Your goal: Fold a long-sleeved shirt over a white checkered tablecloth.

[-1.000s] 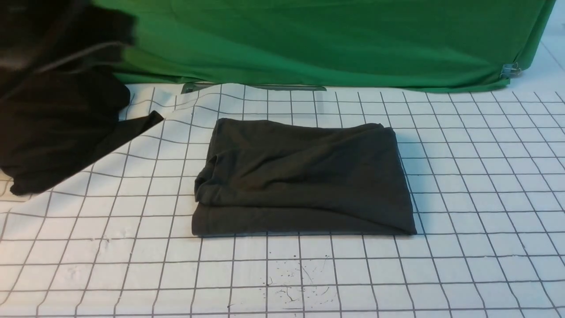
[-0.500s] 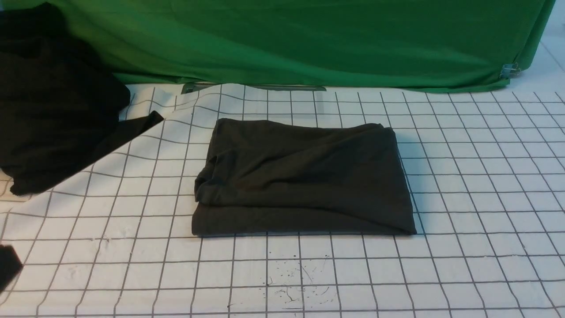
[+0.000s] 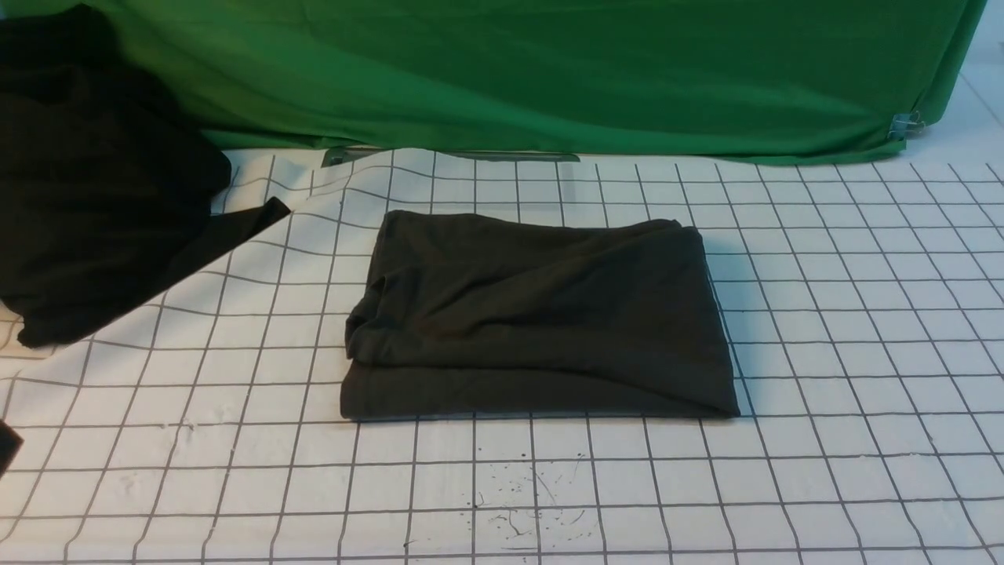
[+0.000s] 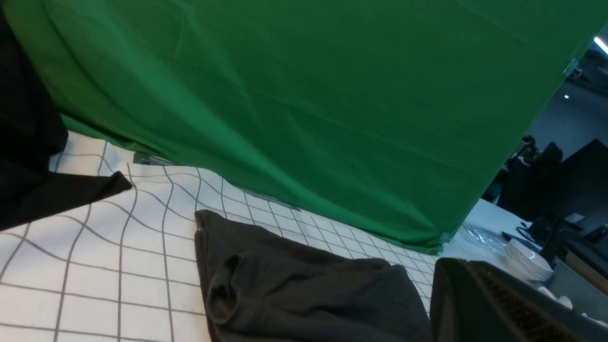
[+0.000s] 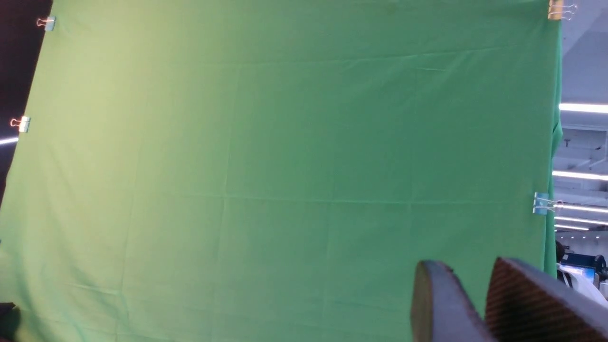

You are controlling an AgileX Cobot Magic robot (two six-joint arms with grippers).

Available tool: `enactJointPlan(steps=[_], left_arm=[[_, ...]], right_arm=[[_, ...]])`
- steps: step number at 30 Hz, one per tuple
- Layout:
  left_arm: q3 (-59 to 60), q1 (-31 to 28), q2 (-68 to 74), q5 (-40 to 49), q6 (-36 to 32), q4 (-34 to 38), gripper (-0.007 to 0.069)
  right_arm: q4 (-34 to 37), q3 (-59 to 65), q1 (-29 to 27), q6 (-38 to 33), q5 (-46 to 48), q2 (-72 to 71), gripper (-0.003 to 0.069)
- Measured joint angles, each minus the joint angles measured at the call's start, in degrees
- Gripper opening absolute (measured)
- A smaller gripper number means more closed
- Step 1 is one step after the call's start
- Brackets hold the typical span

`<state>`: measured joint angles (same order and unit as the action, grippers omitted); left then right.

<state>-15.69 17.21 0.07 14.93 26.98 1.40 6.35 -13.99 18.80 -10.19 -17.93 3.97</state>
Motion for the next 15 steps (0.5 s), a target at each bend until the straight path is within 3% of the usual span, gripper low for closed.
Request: enactJointPlan(steps=[9, 15], left_arm=[[0.04, 0.0, 0.0, -0.35, -0.35, -1.4, 0.0001], [0.15, 0.0, 0.0, -0.28, -7.41, -4.1, 0.0001]], right_arm=[[0.0, 0.0, 0.0, 0.02, -0.05, 0.0, 0.018], [0.0, 0.0, 0.0, 0.13, -0.05, 0.0, 0.0197]])
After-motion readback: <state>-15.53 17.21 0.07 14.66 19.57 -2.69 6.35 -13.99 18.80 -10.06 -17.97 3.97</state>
